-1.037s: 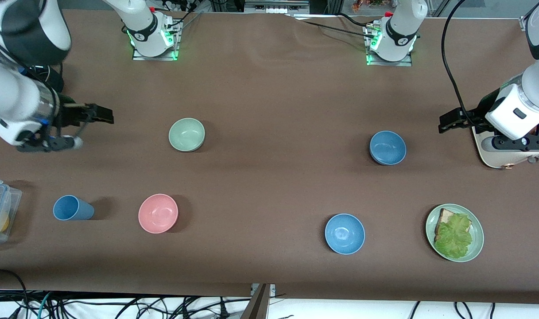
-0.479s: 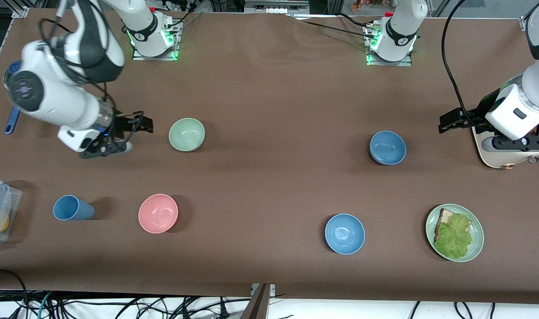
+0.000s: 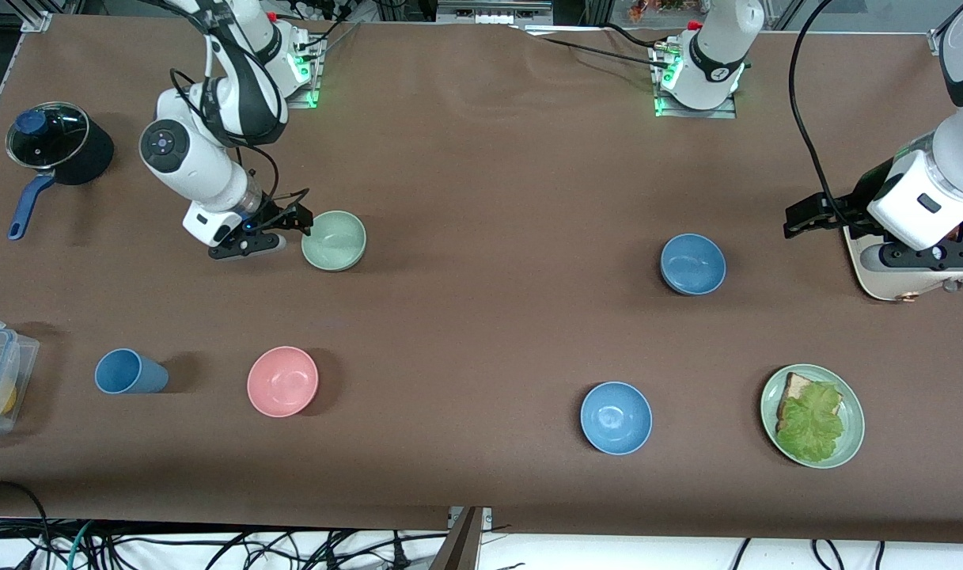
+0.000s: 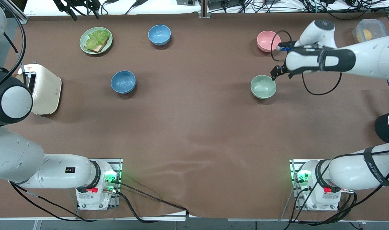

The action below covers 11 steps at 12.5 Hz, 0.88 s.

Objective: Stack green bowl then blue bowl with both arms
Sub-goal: 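Reach the right gripper down to the pale green bowl's rim, then close the right gripper on the green bowl's rim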

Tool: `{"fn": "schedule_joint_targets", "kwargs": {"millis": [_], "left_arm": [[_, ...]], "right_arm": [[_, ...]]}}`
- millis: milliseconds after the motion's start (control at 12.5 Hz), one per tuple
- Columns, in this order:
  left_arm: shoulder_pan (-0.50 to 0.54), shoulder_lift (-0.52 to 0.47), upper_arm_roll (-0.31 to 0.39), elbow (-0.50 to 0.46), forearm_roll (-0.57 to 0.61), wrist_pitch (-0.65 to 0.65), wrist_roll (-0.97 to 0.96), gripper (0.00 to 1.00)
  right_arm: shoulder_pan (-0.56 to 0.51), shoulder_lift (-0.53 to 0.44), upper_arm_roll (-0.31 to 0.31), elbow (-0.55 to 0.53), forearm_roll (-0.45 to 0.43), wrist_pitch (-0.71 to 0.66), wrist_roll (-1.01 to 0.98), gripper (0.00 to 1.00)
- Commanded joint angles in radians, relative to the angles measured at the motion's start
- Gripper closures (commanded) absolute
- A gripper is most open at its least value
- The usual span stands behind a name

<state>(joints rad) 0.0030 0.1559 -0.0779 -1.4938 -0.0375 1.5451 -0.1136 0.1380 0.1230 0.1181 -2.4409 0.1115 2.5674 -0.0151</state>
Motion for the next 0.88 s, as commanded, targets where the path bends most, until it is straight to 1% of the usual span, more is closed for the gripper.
{"fn": "schedule_joint_targets", "kwargs": {"millis": [0,80,160,239,319,399,479,559,798], "left_arm": [[0.002,0.005,0.003,0.017,-0.021,-0.017,0.012,0.00],[0.002,0.005,0.003,0.017,-0.021,-0.016,0.011,0.00],[0.002,0.005,0.003,0.017,-0.021,-0.016,0.011,0.00],[0.002,0.005,0.003,0.017,-0.021,-0.016,0.012,0.00],[0.003,0.005,0.003,0.017,-0.021,-0.016,0.012,0.00],[0.003,0.005,0.003,0.017,-0.021,-0.016,0.012,0.00],[0.003,0.005,0.003,0.017,-0.021,-0.016,0.012,0.00],[0.003,0.005,0.003,0.017,-0.021,-0.016,0.012,0.00],[0.003,0.005,0.003,0.017,-0.021,-0.016,0.012,0.00]], "right_arm": [[-0.001,0.056,0.024,-0.036,0.017,0.120,0.016,0.06],[0.000,0.072,0.041,-0.036,0.017,0.141,0.036,0.09],[0.000,0.087,0.057,-0.036,0.017,0.164,0.067,0.15],[0.000,0.102,0.060,-0.036,0.017,0.175,0.085,0.26],[0.002,0.109,0.064,-0.036,0.017,0.180,0.090,0.40],[0.002,0.110,0.064,-0.036,0.017,0.180,0.092,0.57],[0.000,0.110,0.064,-0.036,0.017,0.178,0.093,0.77],[0.000,0.107,0.064,-0.036,0.017,0.172,0.093,1.00],[0.000,0.098,0.066,-0.020,0.017,0.169,0.098,1.00]]}}
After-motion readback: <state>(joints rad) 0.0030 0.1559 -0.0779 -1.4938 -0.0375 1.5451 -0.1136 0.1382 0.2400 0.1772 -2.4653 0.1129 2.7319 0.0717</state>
